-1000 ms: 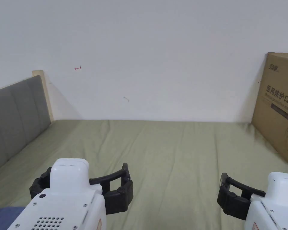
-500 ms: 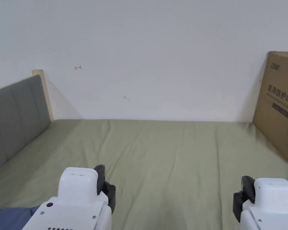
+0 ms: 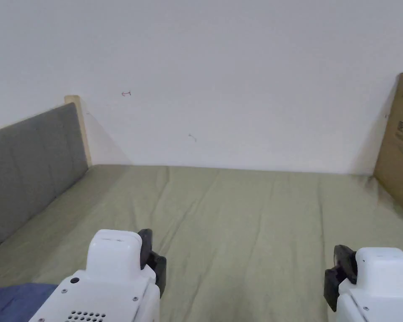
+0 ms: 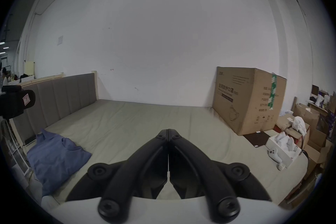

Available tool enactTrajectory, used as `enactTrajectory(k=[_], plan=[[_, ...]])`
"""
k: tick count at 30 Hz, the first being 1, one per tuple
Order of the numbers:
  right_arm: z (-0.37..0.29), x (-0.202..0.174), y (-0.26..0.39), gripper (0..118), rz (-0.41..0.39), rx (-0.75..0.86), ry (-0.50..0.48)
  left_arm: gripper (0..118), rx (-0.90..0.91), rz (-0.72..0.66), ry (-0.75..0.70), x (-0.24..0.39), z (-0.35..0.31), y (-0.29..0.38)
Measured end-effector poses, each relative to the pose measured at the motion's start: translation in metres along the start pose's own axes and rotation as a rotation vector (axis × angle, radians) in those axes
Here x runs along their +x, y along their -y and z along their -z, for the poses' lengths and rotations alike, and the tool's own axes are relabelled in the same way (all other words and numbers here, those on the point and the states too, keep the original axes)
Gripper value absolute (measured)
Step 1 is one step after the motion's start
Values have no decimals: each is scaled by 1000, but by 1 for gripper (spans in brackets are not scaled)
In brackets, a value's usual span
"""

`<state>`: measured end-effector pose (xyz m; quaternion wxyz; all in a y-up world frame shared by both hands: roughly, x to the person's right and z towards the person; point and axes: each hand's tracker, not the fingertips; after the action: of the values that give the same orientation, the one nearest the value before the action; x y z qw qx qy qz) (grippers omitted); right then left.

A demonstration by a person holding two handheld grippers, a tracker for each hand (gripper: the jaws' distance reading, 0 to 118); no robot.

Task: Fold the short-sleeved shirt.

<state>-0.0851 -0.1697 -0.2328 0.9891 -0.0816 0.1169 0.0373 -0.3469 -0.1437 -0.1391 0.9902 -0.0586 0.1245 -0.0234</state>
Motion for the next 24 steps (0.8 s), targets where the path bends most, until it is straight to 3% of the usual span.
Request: enactTrajectory(k=[11,19,24], plan=[[7,-113,-21,0,-5,12,-366,0,-5,0,-384,-97,-62,-3],[-4,-160,-24,0,-26,-12,-448,0,-51,-11,-460,-125,-75,7],[11,-150,-11,0,-32,-48,-454,0,-170,-56,-425,-136,-46,30]])
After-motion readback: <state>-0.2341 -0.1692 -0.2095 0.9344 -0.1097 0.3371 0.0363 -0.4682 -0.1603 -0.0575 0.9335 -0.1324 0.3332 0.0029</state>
